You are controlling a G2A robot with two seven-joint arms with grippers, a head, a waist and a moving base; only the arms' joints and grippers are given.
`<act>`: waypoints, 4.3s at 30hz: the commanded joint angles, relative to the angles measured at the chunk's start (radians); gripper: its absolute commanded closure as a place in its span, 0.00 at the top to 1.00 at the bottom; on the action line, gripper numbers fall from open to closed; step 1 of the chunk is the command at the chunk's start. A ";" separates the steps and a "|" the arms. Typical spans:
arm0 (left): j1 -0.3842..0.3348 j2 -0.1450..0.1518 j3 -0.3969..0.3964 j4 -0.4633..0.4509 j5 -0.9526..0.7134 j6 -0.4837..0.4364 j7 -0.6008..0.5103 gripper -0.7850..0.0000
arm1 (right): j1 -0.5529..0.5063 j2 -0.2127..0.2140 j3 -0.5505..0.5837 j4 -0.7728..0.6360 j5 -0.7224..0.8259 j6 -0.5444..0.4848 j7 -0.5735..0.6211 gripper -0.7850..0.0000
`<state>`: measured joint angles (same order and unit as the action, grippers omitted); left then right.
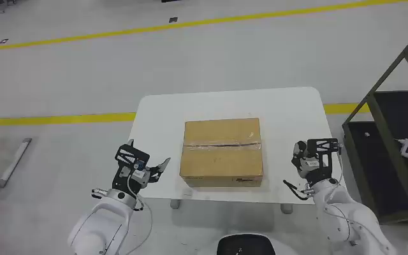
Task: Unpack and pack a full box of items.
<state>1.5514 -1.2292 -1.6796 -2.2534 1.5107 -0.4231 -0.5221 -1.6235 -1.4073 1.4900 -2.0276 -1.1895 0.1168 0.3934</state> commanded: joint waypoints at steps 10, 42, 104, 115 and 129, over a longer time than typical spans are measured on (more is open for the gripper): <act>0.000 0.000 0.000 0.000 0.000 0.000 0.000 1.00 | 0.015 0.003 -0.004 0.039 0.017 -0.045 0.017 0.00; 0.000 0.000 0.000 0.000 0.000 0.000 0.000 1.00 | 0.311 -0.016 -0.232 0.482 0.014 -0.160 -0.091 0.00; -0.673 -0.115 0.846 0.702 0.154 0.067 -0.069 1.00 | -0.075 0.039 0.083 0.089 0.043 -0.041 -0.139 0.00; -0.690 -0.131 0.862 0.757 0.214 0.097 -0.126 0.83 | -0.069 0.041 0.080 0.099 0.049 -0.044 -0.141 0.00; -0.654 -0.136 0.846 0.713 0.256 0.099 -0.128 0.44 | -0.069 0.043 0.070 0.105 0.064 -0.039 -0.144 0.00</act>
<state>0.8955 -1.3652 -0.8320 -1.5372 1.7658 -0.3227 -0.6486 -1.6927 -1.3645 1.5620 -1.9235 -1.1254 0.0777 0.2491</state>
